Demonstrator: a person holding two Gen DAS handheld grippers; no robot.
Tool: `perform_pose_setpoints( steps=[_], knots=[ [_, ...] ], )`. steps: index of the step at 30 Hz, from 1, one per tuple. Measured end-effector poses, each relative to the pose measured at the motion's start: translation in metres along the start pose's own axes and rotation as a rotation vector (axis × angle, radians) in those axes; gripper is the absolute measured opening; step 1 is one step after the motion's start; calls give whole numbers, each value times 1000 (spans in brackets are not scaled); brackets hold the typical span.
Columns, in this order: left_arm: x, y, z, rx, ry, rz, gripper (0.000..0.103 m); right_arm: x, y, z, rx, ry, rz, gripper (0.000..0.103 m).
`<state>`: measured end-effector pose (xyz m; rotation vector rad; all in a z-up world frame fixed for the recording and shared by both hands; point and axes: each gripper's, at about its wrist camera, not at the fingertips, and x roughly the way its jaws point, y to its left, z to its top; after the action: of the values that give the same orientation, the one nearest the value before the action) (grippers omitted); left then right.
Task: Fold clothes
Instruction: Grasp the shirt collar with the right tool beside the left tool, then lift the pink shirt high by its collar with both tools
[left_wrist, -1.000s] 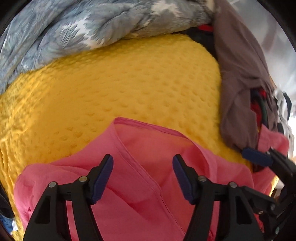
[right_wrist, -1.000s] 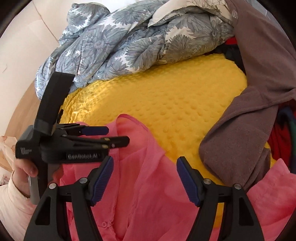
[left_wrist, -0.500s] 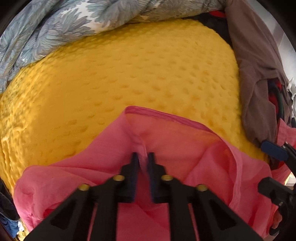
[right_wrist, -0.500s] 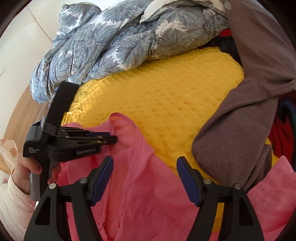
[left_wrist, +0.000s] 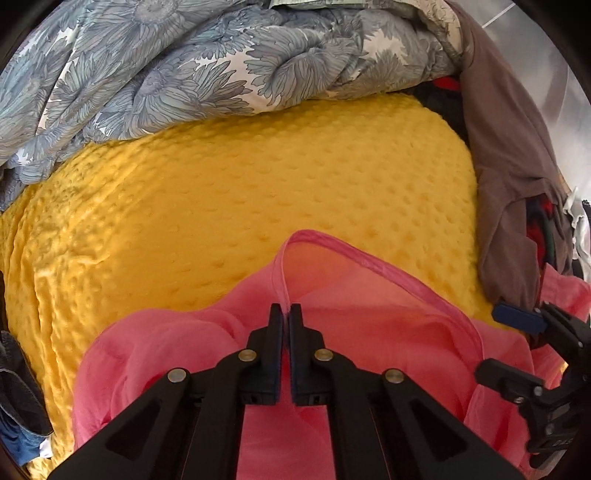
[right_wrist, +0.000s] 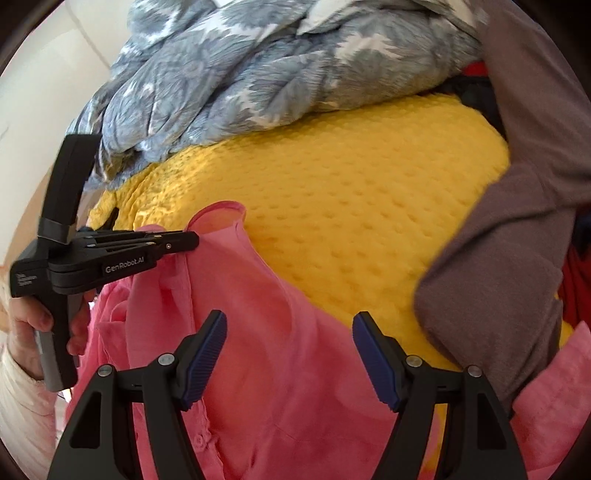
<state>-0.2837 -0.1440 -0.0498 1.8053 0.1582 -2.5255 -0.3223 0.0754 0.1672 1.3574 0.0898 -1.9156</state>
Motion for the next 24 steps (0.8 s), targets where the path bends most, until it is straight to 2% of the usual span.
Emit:
perform_pose_setpoints(
  steps=[2,3,5,7,9,12,16,18,21,24],
  knots=[
    [-2,0,-1,3,-6,-5,2,7,9,0,-39,9,-39,69],
    [-3,1,-2,5,-9,-10,2,11,13,-1,-64,22,-72,60],
    [-2,1,-3,9,-16,-9,2,20,15,-3,-85,53,-106,26],
    [-5,1,-6,15,-24,-2,2,25,12,-5,-78,74,-126,5],
    [-8,2,-8,21,-37,17,2,27,10,-7,-83,63,-158,3],
    [-20,5,-14,25,-72,53,2,10,11,-5,-98,-40,-232,1],
    [-46,11,-25,14,-130,76,2,-32,18,-5,-101,-205,-250,1],
    [-66,14,-33,9,-174,94,2,-58,26,-9,-111,-287,-259,1],
    [-111,18,-46,-6,-282,127,2,-99,42,-14,-134,-414,-278,1],
    [-171,24,-62,-43,-401,118,2,-144,54,-16,-118,-517,-236,1]
  ],
)
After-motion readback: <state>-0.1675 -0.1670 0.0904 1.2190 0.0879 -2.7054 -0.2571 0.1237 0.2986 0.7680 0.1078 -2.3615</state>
